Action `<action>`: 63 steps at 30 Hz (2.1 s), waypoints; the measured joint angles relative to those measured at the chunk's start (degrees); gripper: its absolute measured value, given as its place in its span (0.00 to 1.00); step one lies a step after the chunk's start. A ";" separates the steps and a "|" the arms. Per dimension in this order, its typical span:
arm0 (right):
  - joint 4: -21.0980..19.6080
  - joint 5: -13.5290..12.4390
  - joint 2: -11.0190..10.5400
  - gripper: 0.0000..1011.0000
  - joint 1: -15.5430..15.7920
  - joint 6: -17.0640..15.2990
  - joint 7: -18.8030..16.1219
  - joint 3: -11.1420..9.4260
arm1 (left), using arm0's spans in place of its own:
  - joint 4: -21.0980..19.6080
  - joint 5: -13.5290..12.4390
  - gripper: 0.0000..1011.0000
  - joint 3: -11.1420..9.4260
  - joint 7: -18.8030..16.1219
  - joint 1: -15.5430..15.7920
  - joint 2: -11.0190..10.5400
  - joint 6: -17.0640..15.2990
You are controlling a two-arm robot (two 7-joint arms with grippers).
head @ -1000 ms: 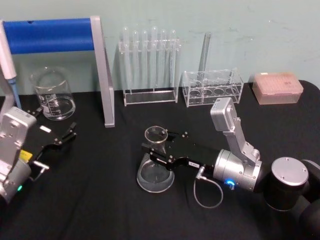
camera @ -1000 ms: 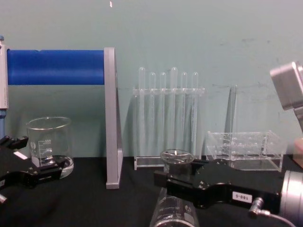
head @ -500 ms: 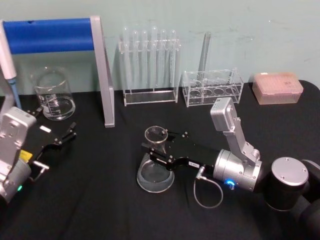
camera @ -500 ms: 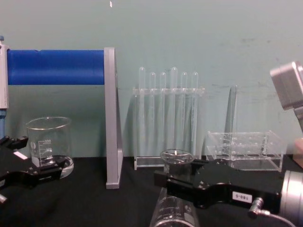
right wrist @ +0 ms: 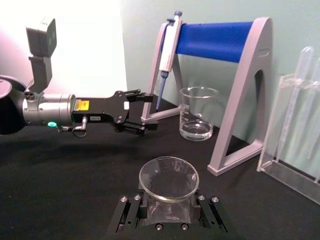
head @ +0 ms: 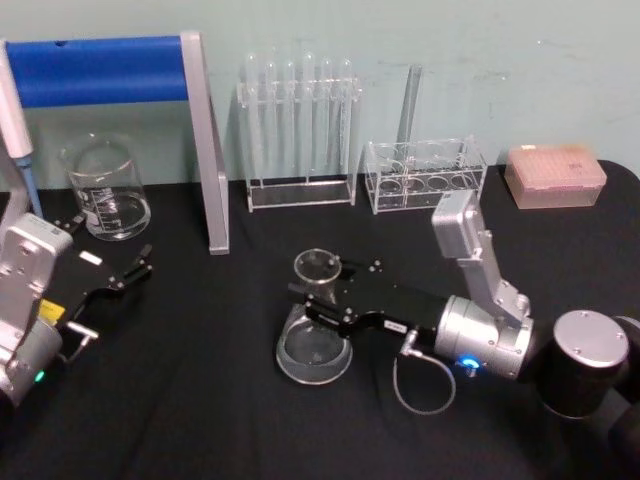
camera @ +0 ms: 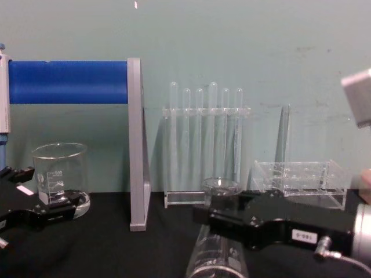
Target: Grasp the erlenmeyer flask with one hand, shake it three times, then place it back.
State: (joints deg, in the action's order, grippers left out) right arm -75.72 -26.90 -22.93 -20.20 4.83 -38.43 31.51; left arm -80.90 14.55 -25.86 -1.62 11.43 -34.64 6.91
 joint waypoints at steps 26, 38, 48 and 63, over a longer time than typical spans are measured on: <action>-10.82 -4.22 -5.75 0.44 2.65 -3.45 3.33 -4.30 | 0.00 0.00 0.99 0.00 0.00 0.00 0.00 0.00; -11.05 -4.17 -5.80 0.44 2.76 -3.70 4.79 -4.52 | 0.00 0.00 0.99 0.00 0.00 0.00 0.00 0.00; -11.82 -2.86 -4.00 0.44 2.66 -4.76 5.97 -2.88 | 0.00 0.00 0.99 0.00 0.00 0.00 0.00 0.00; -12.89 -2.12 -0.89 0.44 1.26 -5.71 3.45 2.37 | 0.00 0.00 0.99 0.00 0.00 0.00 0.00 0.00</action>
State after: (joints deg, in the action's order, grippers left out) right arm -88.61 -29.02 -23.82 -18.94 -0.88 -34.99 33.88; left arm -80.90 14.55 -25.86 -1.62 11.43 -34.65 6.91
